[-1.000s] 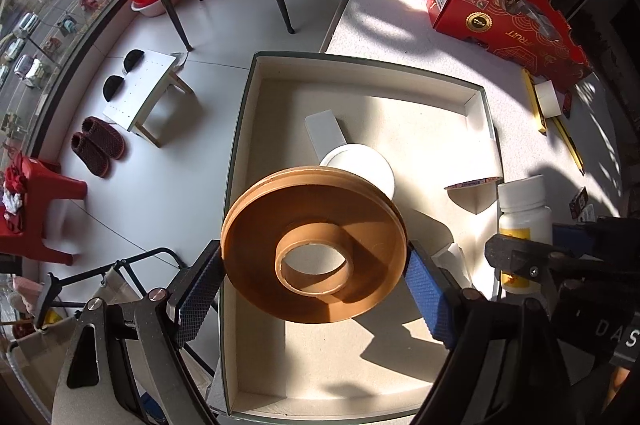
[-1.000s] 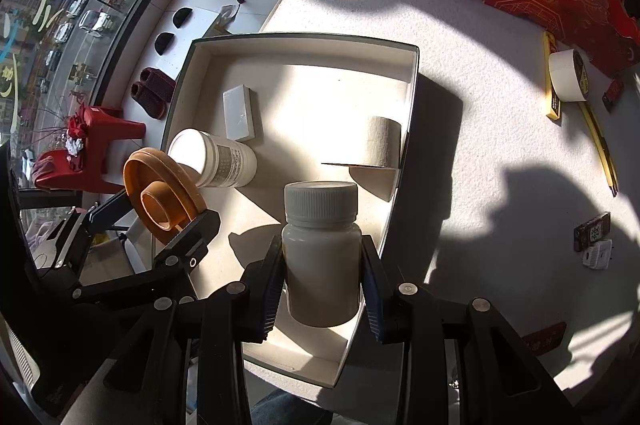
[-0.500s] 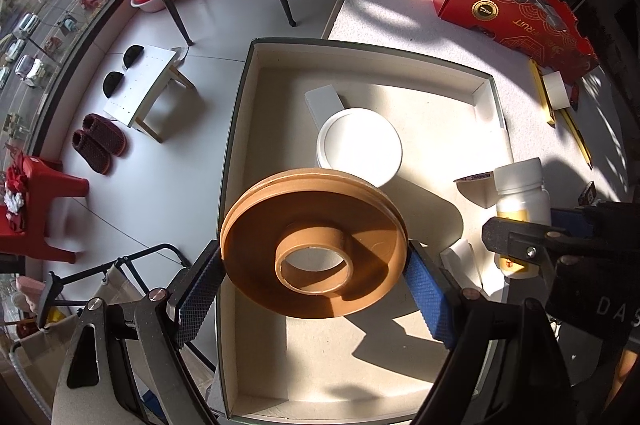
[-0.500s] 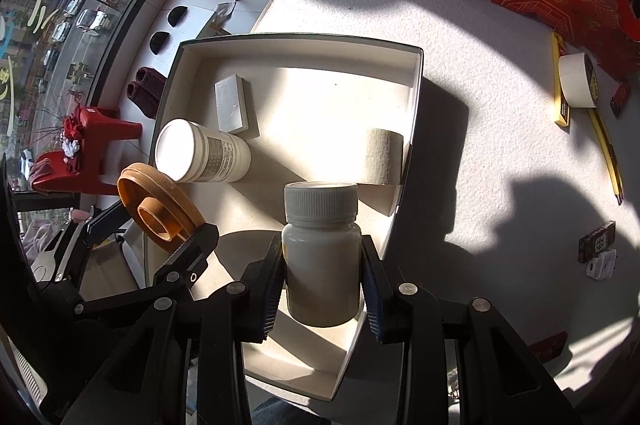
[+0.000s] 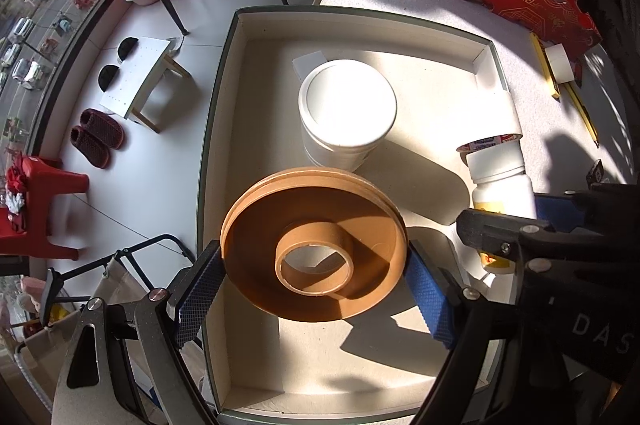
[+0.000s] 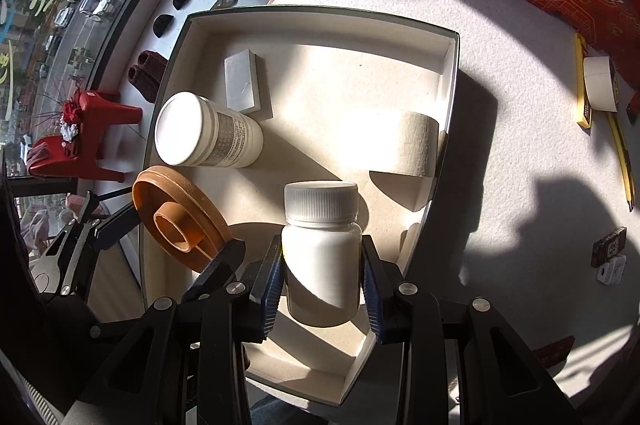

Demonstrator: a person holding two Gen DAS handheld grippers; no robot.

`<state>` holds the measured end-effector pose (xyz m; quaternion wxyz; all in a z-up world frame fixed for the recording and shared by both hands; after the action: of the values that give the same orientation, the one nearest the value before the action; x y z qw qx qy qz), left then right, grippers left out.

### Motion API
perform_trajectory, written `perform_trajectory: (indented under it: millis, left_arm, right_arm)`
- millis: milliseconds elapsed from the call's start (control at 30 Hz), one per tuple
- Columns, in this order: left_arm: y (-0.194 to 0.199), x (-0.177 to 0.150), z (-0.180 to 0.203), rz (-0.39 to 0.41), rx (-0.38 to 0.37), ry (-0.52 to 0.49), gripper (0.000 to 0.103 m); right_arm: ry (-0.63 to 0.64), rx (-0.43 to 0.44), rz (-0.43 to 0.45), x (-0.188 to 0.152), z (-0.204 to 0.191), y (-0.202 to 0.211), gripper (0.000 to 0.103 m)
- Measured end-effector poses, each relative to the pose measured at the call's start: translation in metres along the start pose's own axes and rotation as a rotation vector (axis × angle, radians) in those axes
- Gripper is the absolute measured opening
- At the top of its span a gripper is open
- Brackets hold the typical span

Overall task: Organize rigid objects
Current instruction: 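Lower the ring into the tray and open the left tool while the right releases the bottle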

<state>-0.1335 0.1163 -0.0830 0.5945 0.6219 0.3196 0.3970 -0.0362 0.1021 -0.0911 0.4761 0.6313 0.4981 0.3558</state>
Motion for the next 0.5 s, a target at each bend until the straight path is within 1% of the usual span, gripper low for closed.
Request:
perform_trajectory:
  millis: [133,200,233,267,300,333,400,433,500]
  left_arm:
    - [-0.004,-0.003,0.000,-0.017,0.016,0.004,0.090]
    - [-0.007,-0.005,0.000,-0.036,0.017,0.006,0.090]
    - [-0.007,-0.006,-0.001,-0.040,0.015,0.007,0.091]
    - [-0.008,-0.007,-0.001,-0.046,0.013,0.009,0.091]
    - [-0.008,-0.009,-0.002,-0.057,0.010,0.015,0.091]
    - [-0.008,-0.010,-0.003,-0.069,0.001,0.028,0.092]
    - [-0.010,-0.012,-0.007,-0.099,-0.013,0.064,0.101]
    - [-0.010,-0.013,-0.009,-0.100,-0.018,0.080,0.102]
    - [-0.006,-0.016,-0.013,-0.090,-0.021,0.099,0.102]
  right_arm:
    - [-0.002,-0.008,-0.008,0.000,0.000,-0.003,0.037]
    - [-0.005,0.008,-0.016,-0.001,0.000,-0.004,0.039]
    - [-0.004,0.019,-0.020,-0.002,0.000,-0.003,0.044]
    - [-0.004,0.019,-0.018,-0.002,0.001,-0.002,0.068]
    - [-0.002,0.014,-0.003,-0.003,0.001,0.001,0.086]
    - [0.002,0.005,0.017,-0.004,0.001,0.004,0.087]
    - [0.021,-0.006,0.023,-0.006,-0.001,0.009,0.087]
    - [0.027,-0.009,0.021,-0.008,-0.001,0.010,0.087]
    - [0.024,-0.014,0.024,-0.011,-0.001,0.012,0.087]
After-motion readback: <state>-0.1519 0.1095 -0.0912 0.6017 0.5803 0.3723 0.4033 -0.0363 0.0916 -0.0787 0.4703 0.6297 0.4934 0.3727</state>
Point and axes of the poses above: each gripper's, at about its wrist camera, not at the fingertips, and y roughly against the way its jaws point, z to its right, x to its top, the point moved 4 cm from there along -y, roughly the way its jaws point, and after that the axes turned 13 degrees about y, right-handed, at the moved point
